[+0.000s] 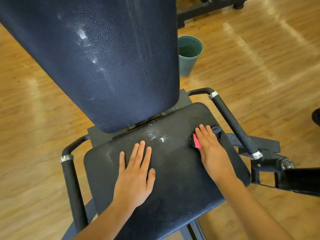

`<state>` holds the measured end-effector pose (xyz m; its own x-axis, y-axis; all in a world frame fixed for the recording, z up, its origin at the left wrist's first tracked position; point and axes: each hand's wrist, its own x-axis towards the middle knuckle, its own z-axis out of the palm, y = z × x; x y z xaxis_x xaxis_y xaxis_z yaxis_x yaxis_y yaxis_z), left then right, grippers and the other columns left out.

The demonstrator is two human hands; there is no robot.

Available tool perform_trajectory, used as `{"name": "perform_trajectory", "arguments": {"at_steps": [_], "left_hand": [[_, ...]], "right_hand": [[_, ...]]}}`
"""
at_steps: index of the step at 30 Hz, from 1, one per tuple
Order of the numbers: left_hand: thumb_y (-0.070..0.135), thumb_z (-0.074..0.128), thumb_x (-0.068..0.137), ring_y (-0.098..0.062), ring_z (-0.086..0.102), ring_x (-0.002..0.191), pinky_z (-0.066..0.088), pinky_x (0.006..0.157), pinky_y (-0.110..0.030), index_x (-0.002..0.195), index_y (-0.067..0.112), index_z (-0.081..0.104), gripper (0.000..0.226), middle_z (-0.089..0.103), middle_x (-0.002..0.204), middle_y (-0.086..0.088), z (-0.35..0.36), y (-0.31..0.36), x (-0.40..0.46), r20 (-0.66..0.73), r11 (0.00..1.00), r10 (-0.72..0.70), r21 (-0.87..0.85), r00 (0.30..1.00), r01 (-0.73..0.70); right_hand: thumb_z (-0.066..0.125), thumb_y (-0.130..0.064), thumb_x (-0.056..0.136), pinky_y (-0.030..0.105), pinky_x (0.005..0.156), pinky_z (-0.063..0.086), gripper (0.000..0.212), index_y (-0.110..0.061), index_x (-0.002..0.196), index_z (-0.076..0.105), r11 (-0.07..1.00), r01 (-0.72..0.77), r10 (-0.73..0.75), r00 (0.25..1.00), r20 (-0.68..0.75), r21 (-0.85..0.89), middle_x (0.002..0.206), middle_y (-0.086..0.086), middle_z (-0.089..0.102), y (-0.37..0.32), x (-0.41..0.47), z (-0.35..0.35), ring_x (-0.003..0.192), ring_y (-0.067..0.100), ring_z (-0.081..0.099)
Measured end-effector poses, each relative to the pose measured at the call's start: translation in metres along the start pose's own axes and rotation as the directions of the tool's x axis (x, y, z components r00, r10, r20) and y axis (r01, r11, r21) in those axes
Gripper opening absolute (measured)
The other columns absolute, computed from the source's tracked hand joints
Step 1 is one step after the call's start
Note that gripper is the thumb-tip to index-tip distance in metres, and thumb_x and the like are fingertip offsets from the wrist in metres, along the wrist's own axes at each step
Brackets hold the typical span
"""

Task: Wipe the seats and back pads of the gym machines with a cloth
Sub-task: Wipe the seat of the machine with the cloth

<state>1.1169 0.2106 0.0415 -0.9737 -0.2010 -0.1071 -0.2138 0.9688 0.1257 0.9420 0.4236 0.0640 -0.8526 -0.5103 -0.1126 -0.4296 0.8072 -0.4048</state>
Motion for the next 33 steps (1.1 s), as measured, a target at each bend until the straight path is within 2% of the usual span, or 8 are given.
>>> {"name": "perform_trajectory", "arguments": {"at_steps": [5,9,14,17,19,23,27,33], "left_hand": [[0.04,0.031,0.102,-0.025,0.017,0.158,0.022,0.121,-0.063,0.159,0.01,0.034,0.064,0.019,0.17,-0.01,0.0,0.001,-0.001,-0.013,1.0,0.003,0.003,1.0,-0.003],[0.04,0.031,0.103,-0.025,0.015,0.158,0.019,0.121,-0.062,0.16,0.011,0.033,0.064,0.018,0.171,-0.01,0.001,0.001,0.0,-0.008,1.0,0.01,0.012,1.0,-0.01],[0.041,0.031,0.103,-0.025,0.013,0.158,0.017,0.122,-0.061,0.16,0.011,0.032,0.064,0.016,0.171,-0.01,0.0,0.0,0.0,-0.008,1.0,0.012,0.013,1.0,-0.012],[0.041,0.03,0.104,-0.025,0.013,0.158,0.019,0.122,-0.062,0.16,0.011,0.031,0.064,0.015,0.171,-0.009,0.0,0.0,0.0,-0.002,1.0,0.006,0.008,1.0,-0.006],[0.041,0.03,0.104,-0.024,0.013,0.158,0.019,0.122,-0.062,0.16,0.011,0.031,0.064,0.015,0.171,-0.009,0.0,0.0,0.0,-0.001,1.0,0.005,0.007,1.0,-0.005],[0.041,0.031,0.103,-0.024,0.013,0.158,0.018,0.122,-0.061,0.16,0.011,0.032,0.064,0.016,0.171,-0.009,-0.001,0.0,0.0,-0.011,1.0,0.01,0.004,1.0,-0.01],[0.041,0.032,0.103,-0.025,0.015,0.158,0.018,0.122,-0.061,0.16,0.011,0.033,0.064,0.017,0.171,-0.009,0.0,0.0,0.001,-0.019,1.0,0.012,0.0,1.0,-0.012],[0.04,0.033,0.102,-0.025,0.017,0.158,0.02,0.121,-0.062,0.159,0.011,0.035,0.064,0.018,0.171,-0.009,0.0,0.0,0.001,-0.024,1.0,0.014,-0.002,1.0,-0.014]], "right_hand": [[0.048,-0.008,0.101,0.03,0.114,0.026,0.055,-0.01,0.152,0.029,0.999,0.037,-0.039,0.996,-0.077,-0.027,0.161,0.004,0.022,-0.007,0.061,0.005,0.151,0.023,0.012],[0.045,-0.001,0.096,0.048,0.118,0.026,0.055,-0.004,0.15,0.031,0.999,0.045,-0.044,0.995,-0.087,0.015,0.157,0.015,0.028,-0.012,0.109,-0.002,0.147,0.031,0.022],[0.053,0.003,0.094,0.039,0.119,0.023,0.061,-0.008,0.15,0.034,0.998,0.04,-0.043,0.997,-0.059,-0.048,0.159,0.009,0.027,-0.015,0.055,-0.004,0.149,0.026,0.019],[0.064,0.009,0.085,0.051,0.112,0.035,0.063,-0.006,0.144,0.045,0.994,0.071,-0.075,0.996,-0.041,-0.084,0.154,0.012,0.038,-0.002,0.006,-0.004,0.144,0.033,0.03],[0.065,0.004,0.087,0.054,0.113,0.033,0.061,-0.008,0.144,0.046,0.99,0.079,-0.081,0.997,-0.014,-0.12,0.153,0.011,0.039,0.007,-0.004,-0.008,0.144,0.035,0.03],[0.056,-0.013,0.096,0.051,0.118,0.021,0.059,-0.016,0.151,0.035,0.983,0.119,-0.11,0.991,0.075,-0.137,0.159,0.006,0.028,0.01,-0.005,-0.019,0.149,0.03,0.019],[0.052,-0.013,0.099,0.049,0.12,0.021,0.062,-0.016,0.154,0.023,0.994,0.099,-0.094,0.99,0.105,-0.042,0.161,0.004,0.022,0.011,-0.006,-0.023,0.15,0.024,0.013],[0.052,0.005,0.092,0.048,0.108,0.038,0.05,-0.008,0.14,0.048,1.0,0.001,0.0,1.0,-0.023,0.016,0.143,0.014,0.051,-0.004,0.04,-0.021,0.14,0.033,0.039]]}}
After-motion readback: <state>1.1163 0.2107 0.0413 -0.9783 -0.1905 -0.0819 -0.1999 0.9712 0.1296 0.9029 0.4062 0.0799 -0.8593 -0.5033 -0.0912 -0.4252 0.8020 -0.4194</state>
